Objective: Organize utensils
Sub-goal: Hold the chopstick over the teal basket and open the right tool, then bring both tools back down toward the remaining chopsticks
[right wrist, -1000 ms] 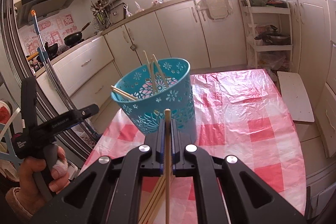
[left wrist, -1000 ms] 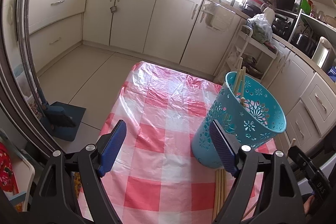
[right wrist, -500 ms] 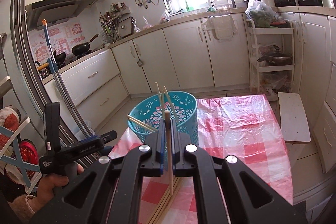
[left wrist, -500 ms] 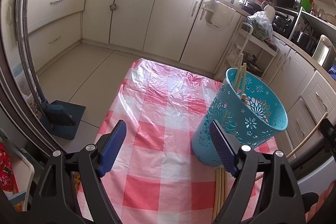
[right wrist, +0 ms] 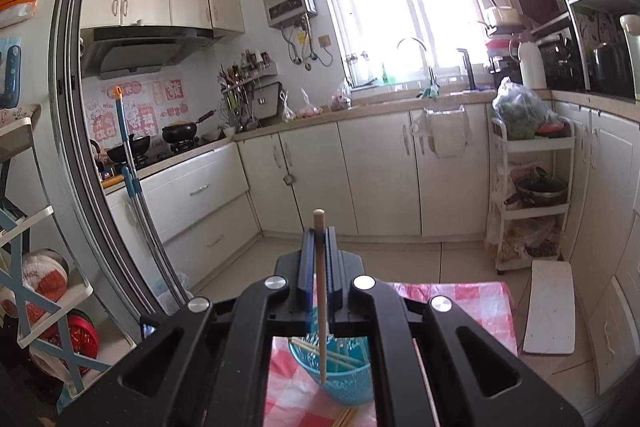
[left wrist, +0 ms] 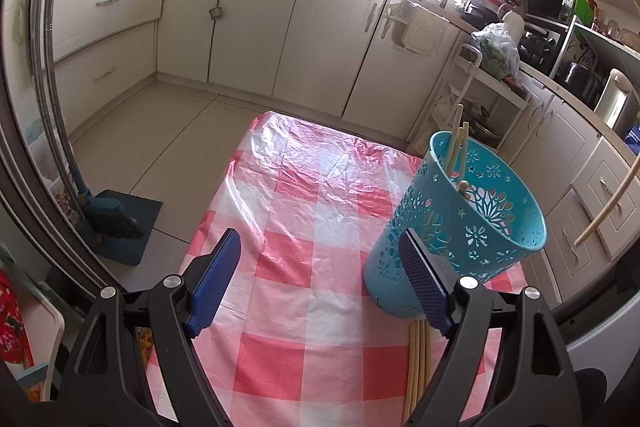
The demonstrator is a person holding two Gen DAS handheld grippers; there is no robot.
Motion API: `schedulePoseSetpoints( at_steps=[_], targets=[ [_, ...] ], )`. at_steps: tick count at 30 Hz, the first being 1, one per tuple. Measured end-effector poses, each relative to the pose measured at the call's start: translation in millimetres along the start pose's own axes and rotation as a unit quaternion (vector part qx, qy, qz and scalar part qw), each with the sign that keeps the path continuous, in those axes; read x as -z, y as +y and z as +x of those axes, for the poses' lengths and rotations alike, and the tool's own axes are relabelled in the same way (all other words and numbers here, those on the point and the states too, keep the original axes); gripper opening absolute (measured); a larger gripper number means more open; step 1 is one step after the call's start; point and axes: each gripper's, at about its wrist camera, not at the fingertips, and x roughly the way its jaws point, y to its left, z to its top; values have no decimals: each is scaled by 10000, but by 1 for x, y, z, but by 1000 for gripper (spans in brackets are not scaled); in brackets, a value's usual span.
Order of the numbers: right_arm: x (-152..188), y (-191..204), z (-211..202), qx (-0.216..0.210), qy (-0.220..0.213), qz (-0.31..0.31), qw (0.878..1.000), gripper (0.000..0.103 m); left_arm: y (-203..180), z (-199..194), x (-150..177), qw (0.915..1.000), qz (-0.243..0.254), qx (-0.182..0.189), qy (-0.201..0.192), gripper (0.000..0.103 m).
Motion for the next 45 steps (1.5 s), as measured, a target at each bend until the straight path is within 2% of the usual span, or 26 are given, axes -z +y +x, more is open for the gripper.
schedulePoseSetpoints(
  at_steps=[5,13,24,27,28,31,36,39,42,45],
  targets=[
    [5,-5,33,131,7,14,9999,6,0,0,0,10000,-5,7,1,78],
    [50,-21,103,439,951,33,9945,6,-2,-1,1,10000,17,27,-19,78],
    [90,-30,141,649,1789,143,9816,6,-11,-6,1,9995,247,-111,-141,78],
    [92,-33,139,685,1810,235,9808,10,-12,-7,1,9994,277,-139,-147,79],
    [92,-33,138,678,1791,264,9811,18,-12,-7,1,9994,277,-149,-145,79],
    [87,-30,122,680,1545,268,9853,32,-11,-6,1,9994,274,-169,-127,80],
    [80,-24,83,689,1017,268,9921,33,-10,-5,1,9993,278,-199,-121,83],
    [90,-22,54,780,830,363,9928,33,-8,-4,1,9993,253,-237,-111,84],
    [123,-22,38,831,1108,538,9889,33,-4,-4,0,9994,197,-256,-95,85],
    [174,-20,44,814,1851,567,9777,31,-3,-4,1,9995,175,-267,-69,85]
  ],
)
